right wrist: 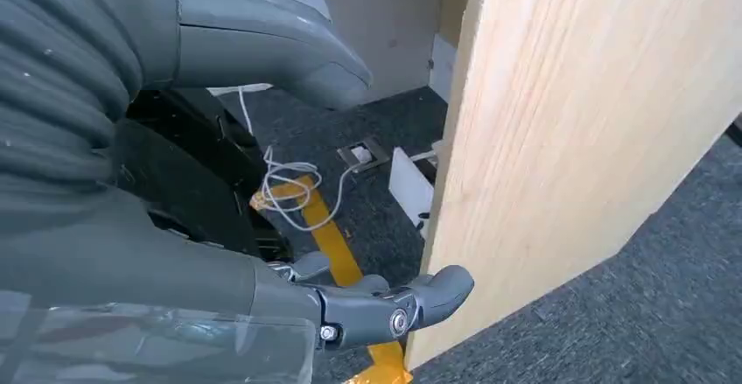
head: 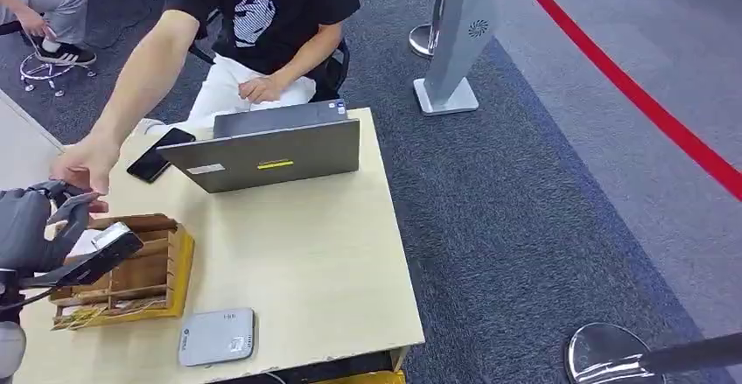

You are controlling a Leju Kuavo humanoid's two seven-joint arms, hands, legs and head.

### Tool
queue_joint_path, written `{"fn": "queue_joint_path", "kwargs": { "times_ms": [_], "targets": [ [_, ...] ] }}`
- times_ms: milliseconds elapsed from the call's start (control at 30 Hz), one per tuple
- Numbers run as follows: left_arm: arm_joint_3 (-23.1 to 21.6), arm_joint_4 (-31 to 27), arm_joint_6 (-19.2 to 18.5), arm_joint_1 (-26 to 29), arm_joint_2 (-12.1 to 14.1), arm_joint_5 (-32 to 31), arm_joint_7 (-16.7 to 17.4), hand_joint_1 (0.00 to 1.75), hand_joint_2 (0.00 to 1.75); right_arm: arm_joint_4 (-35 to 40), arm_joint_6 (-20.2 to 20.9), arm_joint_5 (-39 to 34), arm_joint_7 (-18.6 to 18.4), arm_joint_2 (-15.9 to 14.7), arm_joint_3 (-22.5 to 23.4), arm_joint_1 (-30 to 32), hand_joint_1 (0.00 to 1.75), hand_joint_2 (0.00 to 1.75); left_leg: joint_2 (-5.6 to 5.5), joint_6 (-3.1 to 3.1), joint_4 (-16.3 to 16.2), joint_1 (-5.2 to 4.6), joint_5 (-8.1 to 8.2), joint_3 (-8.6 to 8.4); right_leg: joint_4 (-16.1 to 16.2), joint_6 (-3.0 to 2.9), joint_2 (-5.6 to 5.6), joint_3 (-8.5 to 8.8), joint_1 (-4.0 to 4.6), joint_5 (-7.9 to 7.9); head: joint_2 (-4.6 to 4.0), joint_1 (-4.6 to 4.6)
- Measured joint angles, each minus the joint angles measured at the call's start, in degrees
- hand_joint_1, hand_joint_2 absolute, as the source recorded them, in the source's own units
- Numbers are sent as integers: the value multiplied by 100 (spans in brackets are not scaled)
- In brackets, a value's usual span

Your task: Pass the card to the sensor for recognition and then transmit it.

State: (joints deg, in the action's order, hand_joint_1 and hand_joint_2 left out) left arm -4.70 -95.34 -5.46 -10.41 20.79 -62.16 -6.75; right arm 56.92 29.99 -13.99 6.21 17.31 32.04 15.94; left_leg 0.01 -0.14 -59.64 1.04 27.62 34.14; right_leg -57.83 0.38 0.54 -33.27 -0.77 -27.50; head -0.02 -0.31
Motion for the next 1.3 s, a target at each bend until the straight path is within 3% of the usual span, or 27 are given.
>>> {"fn": "queue_joint_path", "kwargs": {
  "times_ms": [167, 400, 667, 800, 1033, 1300],
  "targets": [
    [0, -35, 22, 51, -20, -4, -31, 0, 175, 2, -7, -9, 9, 0, 0, -1, 0, 175, -4, -2, 0, 0, 5, 2, 0, -1, -5, 1, 0, -4, 0, 2],
    [-15, -481, 153, 501, 0, 66, -361, 0, 175, 13, -53, -140, 61, 0, 0, 5, 0, 175, 0, 0, 0, 0, 7, -3, 0, -2, -3, 1, 0, -4, 0, 0],
    [-531, -940, 383, 1334, 424, -136, -717, 0, 175, 87, -92, -227, 55, 0, 2, 11, 0, 175, 2, 0, 1, 0, 8, -3, 1, -3, -2, 0, 0, -6, 0, 2],
    [-739, -1003, 507, 1696, 628, -308, -708, 0, 175, 114, -87, -227, 66, 0, 4, 12, 0, 175, 2, 0, 2, 0, 9, -4, 1, -4, -2, 0, 0, -7, 0, 0],
    [-957, -879, 686, 1964, 933, -717, -405, 0, 175, 122, -35, -168, 63, 0, 13, 10, 0, 175, 1, 0, 2, 1, 8, -3, 1, -4, -4, 2, 1, -7, 0, 0],
    [-960, -309, 747, 1963, 957, -754, -179, 0, 175, 120, -33, -179, 66, 0, 13, 10, 0, 175, 0, 0, 2, 1, 8, -3, 0, -4, -5, 4, 0, -6, 0, 2]
  ]
}}
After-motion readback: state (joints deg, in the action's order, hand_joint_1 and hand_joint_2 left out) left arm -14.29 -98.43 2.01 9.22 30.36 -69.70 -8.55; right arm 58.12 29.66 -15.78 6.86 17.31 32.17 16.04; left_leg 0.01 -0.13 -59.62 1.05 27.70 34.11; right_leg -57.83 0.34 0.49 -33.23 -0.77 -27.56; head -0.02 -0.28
